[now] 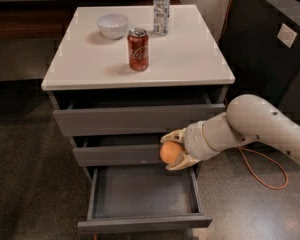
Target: Pick orange from bottom drawer and place on counter
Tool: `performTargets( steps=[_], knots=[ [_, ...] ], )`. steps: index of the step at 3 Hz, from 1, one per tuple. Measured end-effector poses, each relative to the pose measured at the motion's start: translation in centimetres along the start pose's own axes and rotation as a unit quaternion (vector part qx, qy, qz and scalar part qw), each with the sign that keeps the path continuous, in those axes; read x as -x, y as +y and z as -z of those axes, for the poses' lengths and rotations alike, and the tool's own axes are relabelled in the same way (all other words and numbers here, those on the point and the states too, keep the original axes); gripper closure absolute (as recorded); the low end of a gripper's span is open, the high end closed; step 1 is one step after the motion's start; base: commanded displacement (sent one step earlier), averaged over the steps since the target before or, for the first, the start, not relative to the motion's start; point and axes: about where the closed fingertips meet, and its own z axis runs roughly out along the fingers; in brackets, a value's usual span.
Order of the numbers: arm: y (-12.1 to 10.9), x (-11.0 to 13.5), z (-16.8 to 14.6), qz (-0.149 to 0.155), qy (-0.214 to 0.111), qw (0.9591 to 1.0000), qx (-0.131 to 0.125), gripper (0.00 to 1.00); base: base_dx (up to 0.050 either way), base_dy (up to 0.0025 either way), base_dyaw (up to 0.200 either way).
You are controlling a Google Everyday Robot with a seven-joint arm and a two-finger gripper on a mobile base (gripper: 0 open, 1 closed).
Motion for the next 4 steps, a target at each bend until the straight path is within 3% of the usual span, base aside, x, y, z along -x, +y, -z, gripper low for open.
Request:
performTargets(
  steps=[2, 3, 4],
  knots=[
    [-8.1, 5.4, 10.9, 0.02, 0.039, 0.9981, -0.044, 1.0, 0.0, 0.0, 0.0],
    [-13.6, 7.9, 16.4, 0.022, 0.063, 0.9949, -0.075, 1.0, 0.0, 0.0, 0.0],
    [-13.5, 7.9, 16.4, 0.022, 0.063, 0.995, -0.074, 1.0, 0.0, 0.0, 0.0]
  ],
)
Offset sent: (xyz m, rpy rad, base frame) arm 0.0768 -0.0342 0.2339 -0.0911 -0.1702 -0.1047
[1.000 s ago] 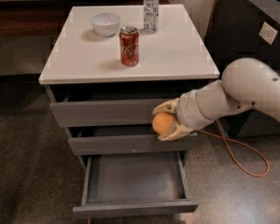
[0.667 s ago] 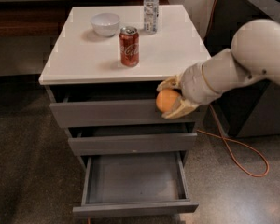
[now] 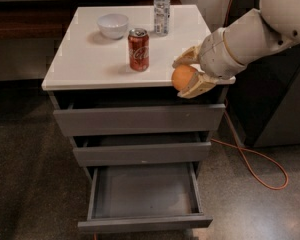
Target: Pick orange from bottom drawer and place on counter
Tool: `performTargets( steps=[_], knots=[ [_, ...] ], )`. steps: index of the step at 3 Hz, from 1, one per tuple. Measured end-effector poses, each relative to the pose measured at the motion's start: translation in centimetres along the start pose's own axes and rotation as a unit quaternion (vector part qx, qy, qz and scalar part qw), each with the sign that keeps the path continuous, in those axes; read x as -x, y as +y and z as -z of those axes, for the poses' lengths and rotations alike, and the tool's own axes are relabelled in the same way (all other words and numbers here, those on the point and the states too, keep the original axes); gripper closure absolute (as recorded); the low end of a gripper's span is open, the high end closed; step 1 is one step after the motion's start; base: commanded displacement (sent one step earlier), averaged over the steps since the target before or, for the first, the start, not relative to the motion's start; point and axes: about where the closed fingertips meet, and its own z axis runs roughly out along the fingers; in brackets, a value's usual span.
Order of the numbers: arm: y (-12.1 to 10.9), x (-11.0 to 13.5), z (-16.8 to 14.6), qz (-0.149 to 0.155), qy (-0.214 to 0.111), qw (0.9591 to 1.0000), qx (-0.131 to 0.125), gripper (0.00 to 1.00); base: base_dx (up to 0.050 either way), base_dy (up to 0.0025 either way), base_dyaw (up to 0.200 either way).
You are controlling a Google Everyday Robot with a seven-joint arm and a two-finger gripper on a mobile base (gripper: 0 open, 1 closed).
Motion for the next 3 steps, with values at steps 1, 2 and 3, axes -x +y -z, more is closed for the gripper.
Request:
performTargets(
  steps=[1, 2, 3],
  knots=[
    [-0.5, -1.4, -1.1, -0.023, -0.004, 0.9997, -0.002, 1.0, 0.0, 0.0, 0.0],
    [-2.8, -4.3, -3.4, -0.065, -0.027, 0.9975, 0.009, 1.0, 0.0, 0.0, 0.0],
    [-4.9, -6.0, -4.4, -0.087, -0.045, 0.9951, 0.012, 1.0, 0.0, 0.0, 0.0]
  ],
)
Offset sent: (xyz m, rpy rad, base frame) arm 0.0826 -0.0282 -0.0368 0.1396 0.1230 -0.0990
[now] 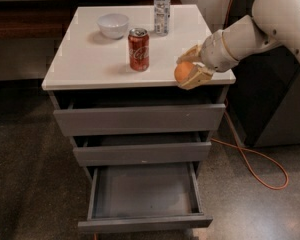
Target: Pick orange from bottom drawer and place on counter
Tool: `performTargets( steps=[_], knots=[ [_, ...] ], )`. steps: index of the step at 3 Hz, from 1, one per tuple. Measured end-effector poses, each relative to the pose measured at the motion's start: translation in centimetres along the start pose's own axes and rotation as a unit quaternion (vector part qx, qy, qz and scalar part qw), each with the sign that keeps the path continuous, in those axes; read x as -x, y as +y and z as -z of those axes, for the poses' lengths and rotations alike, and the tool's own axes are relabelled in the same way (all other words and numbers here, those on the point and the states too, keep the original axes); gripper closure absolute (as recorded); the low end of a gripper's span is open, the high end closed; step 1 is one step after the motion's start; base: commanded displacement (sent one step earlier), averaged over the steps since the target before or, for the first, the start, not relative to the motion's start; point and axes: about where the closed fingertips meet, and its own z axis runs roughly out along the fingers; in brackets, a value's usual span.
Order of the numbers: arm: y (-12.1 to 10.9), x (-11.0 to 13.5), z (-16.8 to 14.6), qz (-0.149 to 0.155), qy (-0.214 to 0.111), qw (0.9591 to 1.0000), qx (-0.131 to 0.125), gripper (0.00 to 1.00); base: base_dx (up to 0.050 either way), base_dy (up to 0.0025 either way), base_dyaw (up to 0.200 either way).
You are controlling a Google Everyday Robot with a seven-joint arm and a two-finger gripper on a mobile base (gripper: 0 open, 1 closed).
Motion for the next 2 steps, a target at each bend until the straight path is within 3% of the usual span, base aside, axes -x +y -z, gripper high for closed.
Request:
performTargets(
  steps=[2],
  knots=[
    [-4.7, 0.6, 0.8, -0.002, -0.009, 1.0, 0.001, 1.0, 0.0, 0.0, 0.0]
  ],
)
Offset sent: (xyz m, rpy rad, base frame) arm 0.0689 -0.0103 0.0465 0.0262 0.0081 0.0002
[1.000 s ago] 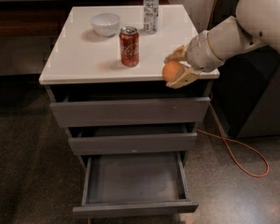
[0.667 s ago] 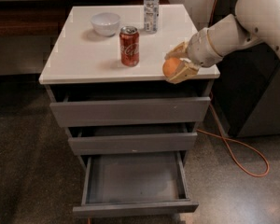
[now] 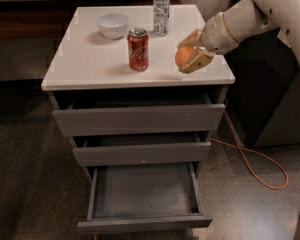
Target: Pick orange from bottom drawer and place on counter
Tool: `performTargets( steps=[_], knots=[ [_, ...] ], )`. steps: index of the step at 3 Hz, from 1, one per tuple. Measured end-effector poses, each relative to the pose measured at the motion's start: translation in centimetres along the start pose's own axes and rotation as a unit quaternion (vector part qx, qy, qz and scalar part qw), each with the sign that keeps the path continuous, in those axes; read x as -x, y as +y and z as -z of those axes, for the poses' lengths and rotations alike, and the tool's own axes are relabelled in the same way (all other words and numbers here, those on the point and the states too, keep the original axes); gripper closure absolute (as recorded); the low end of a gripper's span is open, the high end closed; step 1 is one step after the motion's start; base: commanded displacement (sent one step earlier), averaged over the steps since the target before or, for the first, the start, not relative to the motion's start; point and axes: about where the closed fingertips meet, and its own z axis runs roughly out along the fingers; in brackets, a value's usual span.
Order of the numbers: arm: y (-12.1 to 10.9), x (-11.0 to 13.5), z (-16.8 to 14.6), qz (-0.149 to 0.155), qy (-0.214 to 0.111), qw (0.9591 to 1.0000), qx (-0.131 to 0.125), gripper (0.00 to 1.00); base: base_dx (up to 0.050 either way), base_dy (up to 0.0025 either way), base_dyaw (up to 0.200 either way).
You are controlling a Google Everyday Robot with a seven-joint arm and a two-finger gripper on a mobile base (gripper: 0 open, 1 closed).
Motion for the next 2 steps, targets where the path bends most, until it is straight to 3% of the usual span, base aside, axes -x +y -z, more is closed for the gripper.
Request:
performTargets(
  steps=[2],
  knots=[
    [-2.15, -1.0, -1.36, -0.024, -0.006, 0.9996, 0.016, 1.0, 0.0, 0.0, 0.0]
  ],
)
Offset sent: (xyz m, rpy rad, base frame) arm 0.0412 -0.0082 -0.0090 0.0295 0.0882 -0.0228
